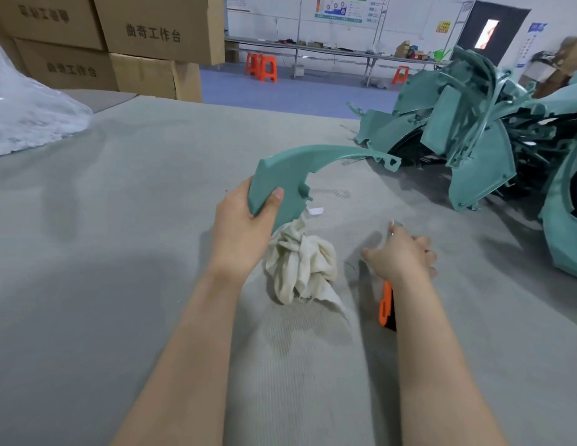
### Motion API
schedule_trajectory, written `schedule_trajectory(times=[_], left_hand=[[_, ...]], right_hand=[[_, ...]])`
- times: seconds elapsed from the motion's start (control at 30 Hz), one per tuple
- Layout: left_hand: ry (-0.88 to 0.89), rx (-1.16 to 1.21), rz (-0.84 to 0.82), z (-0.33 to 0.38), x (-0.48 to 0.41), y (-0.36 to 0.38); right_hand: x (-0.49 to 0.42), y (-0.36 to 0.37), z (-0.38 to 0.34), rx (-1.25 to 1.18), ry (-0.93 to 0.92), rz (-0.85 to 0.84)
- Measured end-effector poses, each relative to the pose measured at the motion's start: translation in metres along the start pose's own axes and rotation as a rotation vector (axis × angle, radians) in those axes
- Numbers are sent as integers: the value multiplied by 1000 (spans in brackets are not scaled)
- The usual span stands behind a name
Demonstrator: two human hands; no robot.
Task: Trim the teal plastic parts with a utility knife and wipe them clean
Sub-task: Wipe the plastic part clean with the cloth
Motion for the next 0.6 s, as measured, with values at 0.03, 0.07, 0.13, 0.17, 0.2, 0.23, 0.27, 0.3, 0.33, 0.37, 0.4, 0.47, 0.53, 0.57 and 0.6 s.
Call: schedule_trajectory(times=[0.03,0.07,0.13,0.17,0.2,0.23,0.27,0.3,0.33,0.37,0.4,0.47,0.53,0.57,0.6], left_hand=[[-8,7,-3,0,0,0],[-13,14,1,0,-1,0],[-17,22,15,-1,-1,-1],[-19,23,17,-2,-1,-1],[-24,21,15,-2,-1,-1],[-30,20,12,-2,-2,-1],[-32,15,10,-3,-2,-2],[-30,7,9,-3,-2,-2],[-28,0,10,-4,-3,-2],[-30,-3,4,-5,-3,-2],[-39,-9,-13,-6,-3,-3],[-79,-72,-91,-8,-3,-5],[-142,-172,-202,-12,-4,-7],[-174,-201,-234,-13,-5,-9],[-196,-217,-245,-13,-5,-12]], right_hand=[[-2,3,2,-19,-6,-9],[-4,6,2,-46,-18,-1],[-6,7,2,-62,-43,24],[-6,7,1,-59,-56,30],[-6,6,0,-67,-73,30],[-5,5,-1,-96,-96,30],[-2,4,-3,-146,-121,22],[-1,4,-5,-203,-154,15],[0,4,-7,-271,-192,15],[2,2,-9,-354,-232,22],[3,1,-11,-453,-265,29],[7,-2,-15,-709,-293,20],[10,-4,-18,-857,-304,39],[10,-4,-18,-873,-318,54],[10,-3,-18,-870,-330,63]])
Point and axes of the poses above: each hand's wrist, its own x-axis away from the middle knuckle, its own y-axis out of the palm, z = x × y, the point moved 1 cm from there along -x, towards the middle knuckle, and after that the axes turned 1 degree about z, right-handed, at the moved point
